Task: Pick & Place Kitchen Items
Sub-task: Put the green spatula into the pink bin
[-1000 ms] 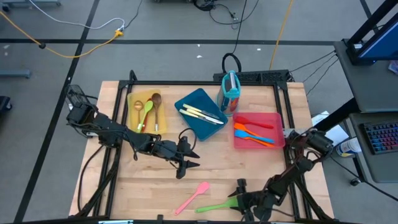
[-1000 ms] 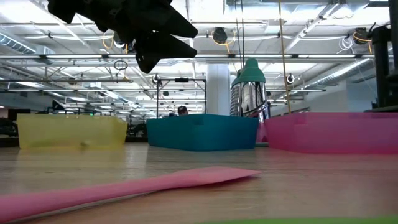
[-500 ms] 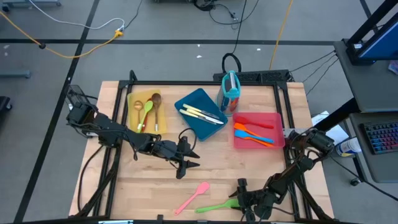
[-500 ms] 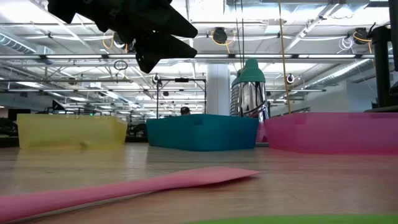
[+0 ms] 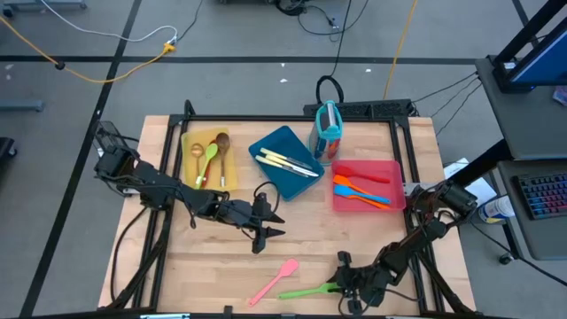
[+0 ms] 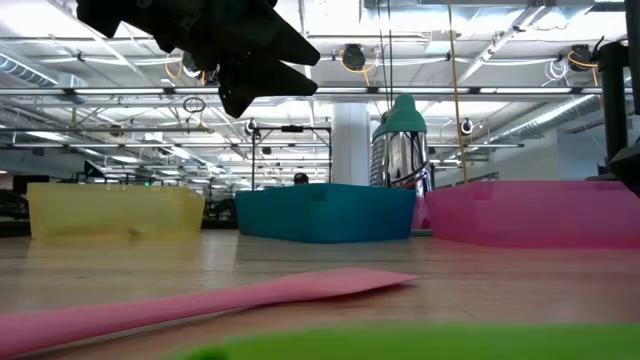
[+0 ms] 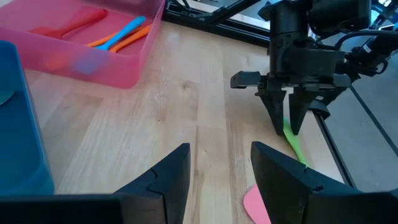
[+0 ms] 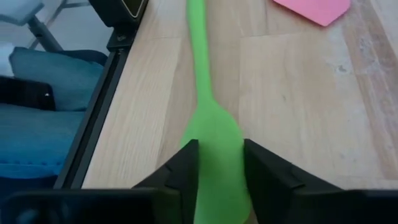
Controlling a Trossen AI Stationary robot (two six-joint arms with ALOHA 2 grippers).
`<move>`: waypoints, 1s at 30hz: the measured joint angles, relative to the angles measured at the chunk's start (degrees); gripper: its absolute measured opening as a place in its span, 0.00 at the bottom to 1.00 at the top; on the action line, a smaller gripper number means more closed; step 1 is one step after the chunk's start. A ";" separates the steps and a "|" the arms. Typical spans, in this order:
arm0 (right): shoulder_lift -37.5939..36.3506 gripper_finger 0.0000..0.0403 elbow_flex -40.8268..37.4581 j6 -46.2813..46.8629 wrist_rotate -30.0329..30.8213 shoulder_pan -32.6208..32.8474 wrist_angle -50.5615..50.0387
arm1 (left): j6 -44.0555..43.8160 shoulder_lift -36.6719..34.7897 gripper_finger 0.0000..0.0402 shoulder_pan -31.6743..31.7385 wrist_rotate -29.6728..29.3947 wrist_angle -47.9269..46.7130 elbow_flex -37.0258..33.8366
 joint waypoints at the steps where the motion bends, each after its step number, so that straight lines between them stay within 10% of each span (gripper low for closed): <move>1: 0.00 0.24 -0.01 -0.17 -0.19 -0.02 1.01 | 0.00 0.00 0.44 0.00 0.00 0.00 0.00; 30: -0.77 0.03 -0.17 -14.40 2.80 0.04 16.83 | 2.16 0.00 0.44 0.00 0.11 -0.33 0.00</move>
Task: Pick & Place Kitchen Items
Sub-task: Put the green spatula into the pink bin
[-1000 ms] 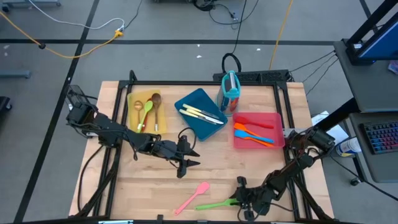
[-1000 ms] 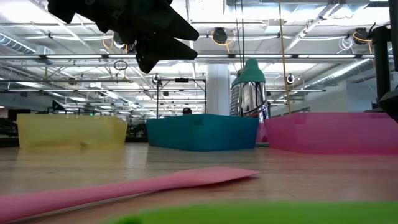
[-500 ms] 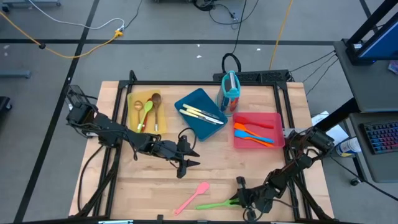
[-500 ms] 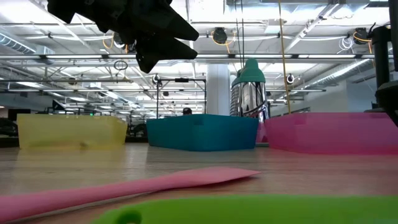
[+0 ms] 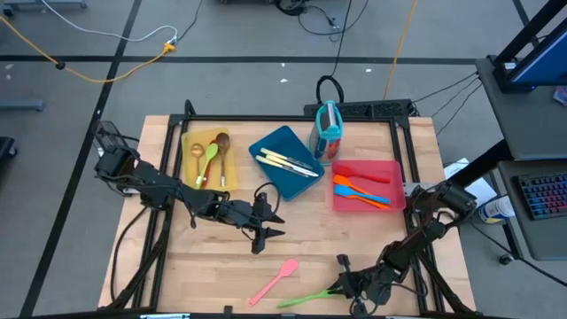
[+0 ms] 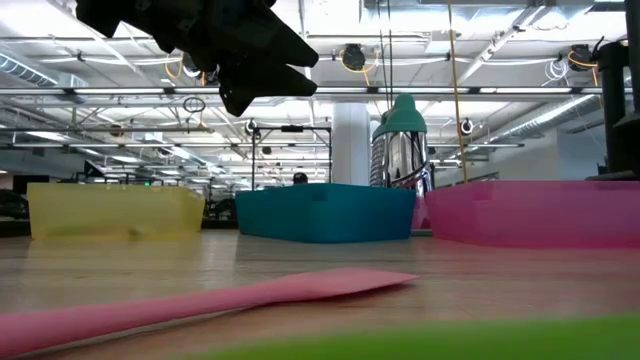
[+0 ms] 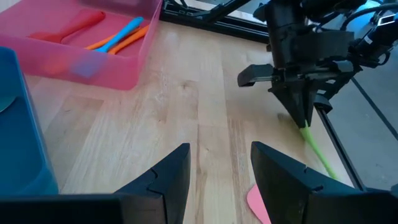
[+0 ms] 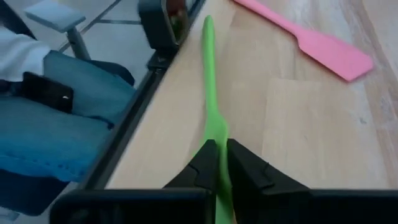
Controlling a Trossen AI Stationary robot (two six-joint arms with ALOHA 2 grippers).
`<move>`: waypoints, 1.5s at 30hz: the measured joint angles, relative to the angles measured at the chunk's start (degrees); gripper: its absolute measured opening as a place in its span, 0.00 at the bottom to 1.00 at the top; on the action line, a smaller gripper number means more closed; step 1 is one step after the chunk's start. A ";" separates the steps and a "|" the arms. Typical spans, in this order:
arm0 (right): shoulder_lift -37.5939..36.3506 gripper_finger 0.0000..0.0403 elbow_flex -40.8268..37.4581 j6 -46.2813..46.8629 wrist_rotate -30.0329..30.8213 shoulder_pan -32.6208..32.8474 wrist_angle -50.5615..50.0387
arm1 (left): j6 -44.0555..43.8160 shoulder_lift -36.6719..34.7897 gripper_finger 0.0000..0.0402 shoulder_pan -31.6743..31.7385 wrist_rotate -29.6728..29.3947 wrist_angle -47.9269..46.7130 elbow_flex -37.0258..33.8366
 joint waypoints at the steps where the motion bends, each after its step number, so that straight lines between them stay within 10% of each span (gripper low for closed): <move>1: -0.94 0.03 0.02 -0.38 0.40 -0.12 -0.81 | 0.00 0.00 0.44 0.00 0.02 0.00 0.00; 26: -46.37 0.03 0.04 11.15 13.14 -4.92 -68.98 | 1.44 0.00 0.44 0.00 0.02 -0.15 0.00; 45: -62.26 0.03 0.07 32.61 14.06 -4.90 -109.21 | 2.86 0.00 0.44 0.00 0.02 -0.97 0.00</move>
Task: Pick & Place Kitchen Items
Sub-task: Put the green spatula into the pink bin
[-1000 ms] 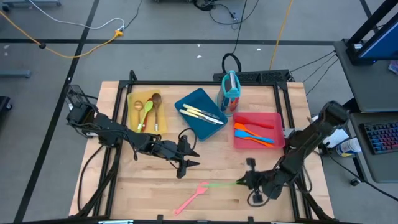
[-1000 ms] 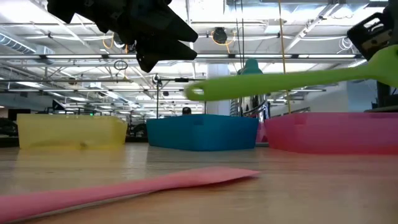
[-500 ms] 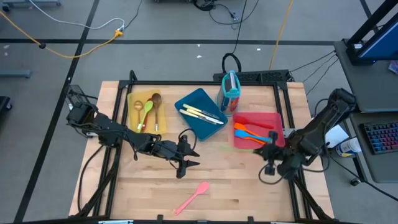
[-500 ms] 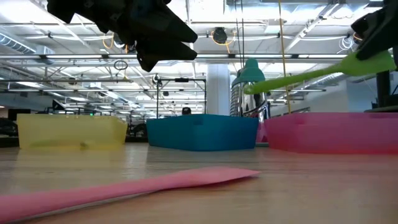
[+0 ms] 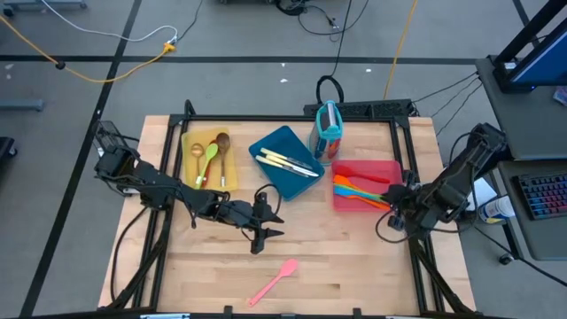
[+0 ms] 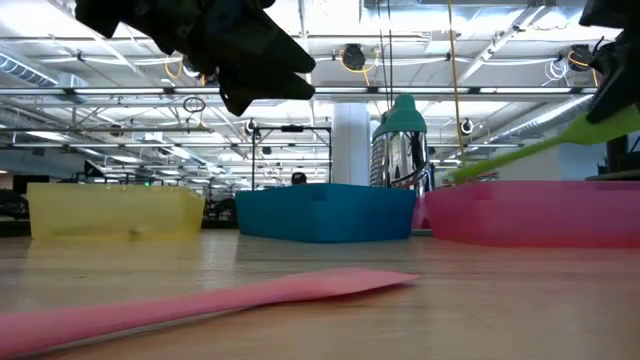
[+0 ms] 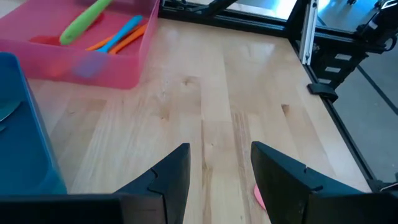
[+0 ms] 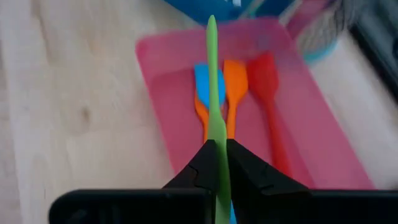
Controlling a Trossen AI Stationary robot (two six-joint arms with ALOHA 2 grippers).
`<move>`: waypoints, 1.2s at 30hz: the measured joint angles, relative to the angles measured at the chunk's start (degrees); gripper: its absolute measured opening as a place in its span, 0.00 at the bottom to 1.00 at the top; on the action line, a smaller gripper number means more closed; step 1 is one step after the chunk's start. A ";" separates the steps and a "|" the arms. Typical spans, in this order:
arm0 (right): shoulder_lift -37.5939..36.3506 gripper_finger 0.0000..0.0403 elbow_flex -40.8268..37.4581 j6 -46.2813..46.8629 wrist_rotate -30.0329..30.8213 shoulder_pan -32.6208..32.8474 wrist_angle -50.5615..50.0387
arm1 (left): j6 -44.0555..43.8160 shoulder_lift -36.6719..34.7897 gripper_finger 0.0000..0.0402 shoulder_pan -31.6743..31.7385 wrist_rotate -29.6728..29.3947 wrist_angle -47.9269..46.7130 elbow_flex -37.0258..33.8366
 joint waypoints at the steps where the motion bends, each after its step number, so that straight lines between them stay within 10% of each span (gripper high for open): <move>1: -0.50 0.03 0.00 1.19 -1.47 0.00 -1.31 | -0.01 0.00 0.44 0.00 0.00 -0.31 0.00; 7: -1.33 0.03 0.00 9.93 -11.70 0.00 -7.88 | 0.00 0.00 0.44 0.02 -0.02 -0.67 0.00; 22: -1.57 0.03 -11.43 -0.41 -6.99 0.02 12.98 | -0.02 0.00 0.44 0.00 -0.07 -0.65 0.00; 36: -1.19 0.15 -16.19 1.22 -5.62 -0.07 12.81 | -0.04 0.00 0.44 0.01 -0.07 -0.38 0.01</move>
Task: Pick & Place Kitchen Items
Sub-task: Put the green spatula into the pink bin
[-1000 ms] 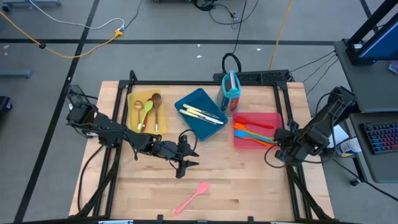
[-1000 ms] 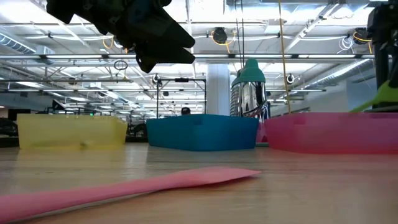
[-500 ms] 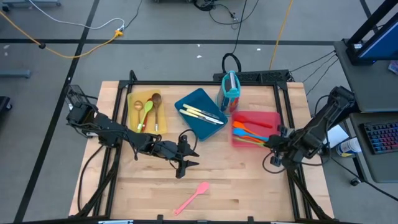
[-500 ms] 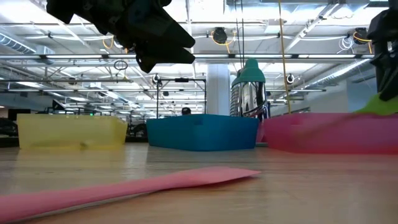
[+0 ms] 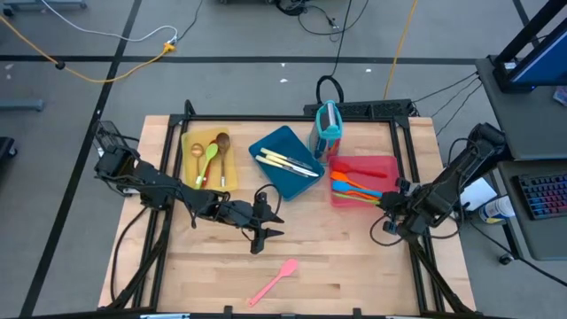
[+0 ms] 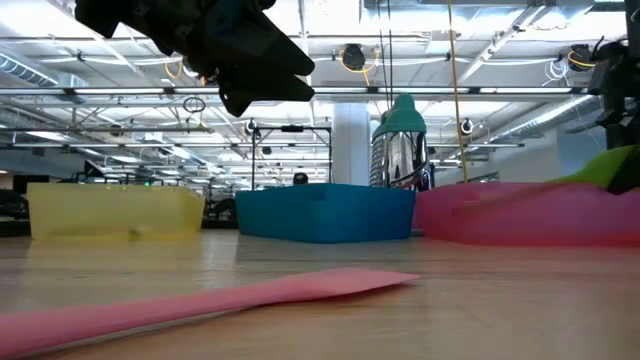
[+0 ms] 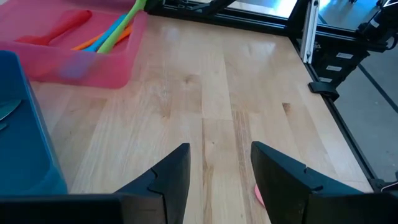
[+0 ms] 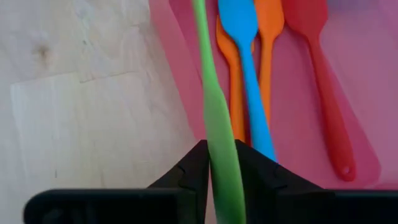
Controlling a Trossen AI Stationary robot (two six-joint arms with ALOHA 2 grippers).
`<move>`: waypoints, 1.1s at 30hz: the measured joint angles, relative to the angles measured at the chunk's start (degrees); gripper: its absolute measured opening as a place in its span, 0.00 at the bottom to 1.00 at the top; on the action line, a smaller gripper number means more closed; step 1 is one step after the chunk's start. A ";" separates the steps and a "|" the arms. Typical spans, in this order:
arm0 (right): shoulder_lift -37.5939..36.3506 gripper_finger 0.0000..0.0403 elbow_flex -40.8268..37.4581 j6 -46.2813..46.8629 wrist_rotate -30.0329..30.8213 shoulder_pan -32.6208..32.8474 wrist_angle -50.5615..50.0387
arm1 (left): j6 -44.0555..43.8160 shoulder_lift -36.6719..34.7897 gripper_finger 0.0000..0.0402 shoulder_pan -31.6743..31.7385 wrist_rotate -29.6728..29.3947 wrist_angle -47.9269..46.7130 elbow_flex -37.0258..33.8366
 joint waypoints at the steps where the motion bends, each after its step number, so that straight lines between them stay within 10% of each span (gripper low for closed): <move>1: -0.08 0.15 0.01 -0.02 0.04 -0.19 -0.05 | 0.00 0.00 0.44 -0.01 0.00 0.01 -0.01; 33: -2.51 0.04 2.37 -0.51 -0.32 -5.52 -1.98 | 0.00 0.00 0.44 1.50 0.02 0.15 0.01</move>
